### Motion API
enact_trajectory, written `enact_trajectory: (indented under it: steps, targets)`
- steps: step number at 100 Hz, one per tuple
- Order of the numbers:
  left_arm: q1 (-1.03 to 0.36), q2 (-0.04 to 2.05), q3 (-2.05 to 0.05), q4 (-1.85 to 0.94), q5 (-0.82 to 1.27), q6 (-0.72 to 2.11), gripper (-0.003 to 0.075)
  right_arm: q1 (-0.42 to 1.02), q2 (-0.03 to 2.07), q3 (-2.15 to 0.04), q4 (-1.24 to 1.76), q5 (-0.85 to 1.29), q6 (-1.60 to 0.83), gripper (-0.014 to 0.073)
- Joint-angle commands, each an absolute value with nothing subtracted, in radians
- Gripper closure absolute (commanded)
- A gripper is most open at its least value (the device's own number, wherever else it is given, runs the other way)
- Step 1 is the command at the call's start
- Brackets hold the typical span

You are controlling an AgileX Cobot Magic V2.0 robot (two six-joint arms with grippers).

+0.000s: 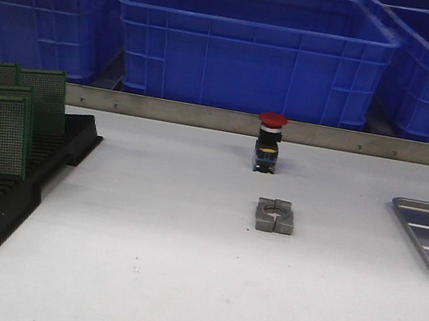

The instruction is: Place circuit board on tray

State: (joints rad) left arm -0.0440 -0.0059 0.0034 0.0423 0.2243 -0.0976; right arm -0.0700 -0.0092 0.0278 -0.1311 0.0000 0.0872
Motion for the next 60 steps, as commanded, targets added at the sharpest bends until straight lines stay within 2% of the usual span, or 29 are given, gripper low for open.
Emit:
enact_trajectory:
  steps: [1,34,60]
  targets:
    - [-0.042,-0.033,0.024,0.043,0.105,-0.099,0.0741,-0.074,-0.032,0.026,-0.135,-0.083,0.080,0.0653]
    - [-0.042,-0.033,0.021,0.043,0.018,-0.099,0.0741,-0.074,-0.032,0.026,-0.135,-0.083,0.080,0.0653]
    - [-0.042,-0.033,-0.098,0.024,0.070,-0.099,0.0741,-0.074,-0.032,0.026,-0.135,-0.083,0.080,0.0653]
